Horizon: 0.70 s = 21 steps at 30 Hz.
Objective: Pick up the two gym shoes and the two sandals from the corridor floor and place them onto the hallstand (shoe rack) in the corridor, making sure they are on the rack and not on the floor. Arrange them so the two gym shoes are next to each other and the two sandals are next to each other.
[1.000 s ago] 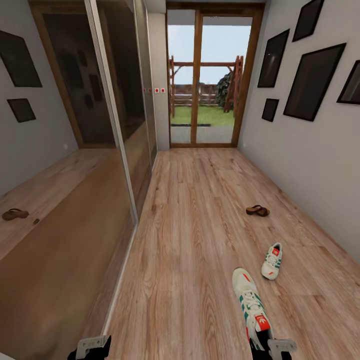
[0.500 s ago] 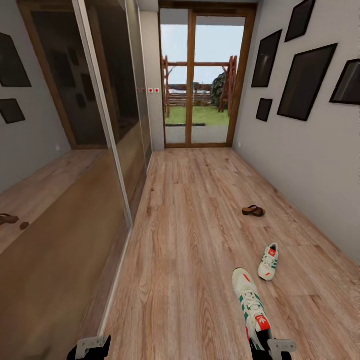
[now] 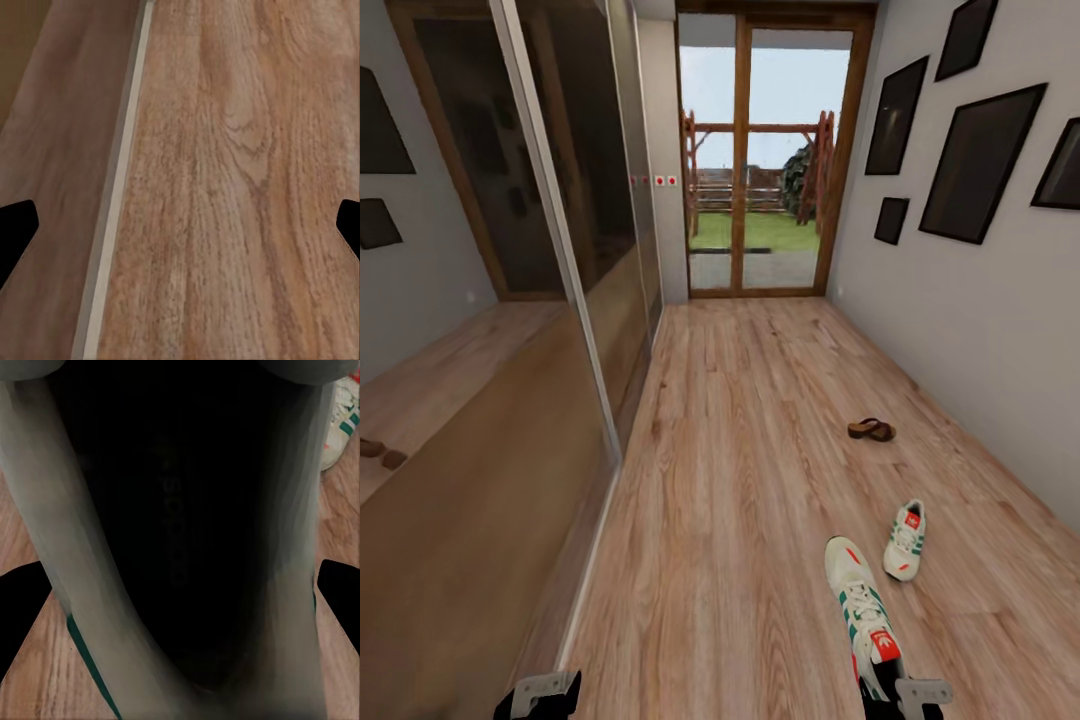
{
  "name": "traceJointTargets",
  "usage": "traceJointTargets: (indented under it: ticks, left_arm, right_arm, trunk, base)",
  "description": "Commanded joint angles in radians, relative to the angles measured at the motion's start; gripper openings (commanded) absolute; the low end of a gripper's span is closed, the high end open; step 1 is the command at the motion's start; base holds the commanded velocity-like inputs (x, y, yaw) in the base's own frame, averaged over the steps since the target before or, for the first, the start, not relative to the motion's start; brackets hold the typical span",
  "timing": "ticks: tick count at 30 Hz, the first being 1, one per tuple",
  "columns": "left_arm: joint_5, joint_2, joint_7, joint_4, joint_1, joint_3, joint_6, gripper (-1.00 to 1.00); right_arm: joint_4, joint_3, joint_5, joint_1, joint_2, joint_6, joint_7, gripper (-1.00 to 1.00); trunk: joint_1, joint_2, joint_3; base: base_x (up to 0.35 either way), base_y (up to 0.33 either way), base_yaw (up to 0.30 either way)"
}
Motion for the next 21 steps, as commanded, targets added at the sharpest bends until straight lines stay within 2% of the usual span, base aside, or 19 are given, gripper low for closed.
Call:
traceJointTargets:
  ticks: [1, 11, 21]
  left_arm:
    - [0.004, -0.001, -0.01, 0.001, -0.001, 0.006, -0.002, 1.0]
    - [0.004, -0.001, -0.01, 0.001, -0.001, 0.006, -0.002, 1.0]
    - [0.005, -0.002, -0.01, 0.001, -0.001, 0.006, -0.002, 1.0]
  right_arm:
    - [0.001, -0.003, 0.006, -0.001, 0.0, -0.003, -0.001, -1.0]
    - [0.001, -0.002, 0.007, 0.0, 0.001, -0.002, -0.001, -1.0]
    - [0.003, -0.001, 0.007, -0.001, 0.0, -0.002, -0.001, -1.0]
  trunk:
    - [0.0, 0.0, -0.001]
    - [0.0, 0.0, -0.001]
    - [0.0, 0.0, -0.001]
  base:
    - [0.301, 0.0, 0.0]
    - [0.309, 0.0, -0.033]
    - [0.32, 0.0, -0.265]
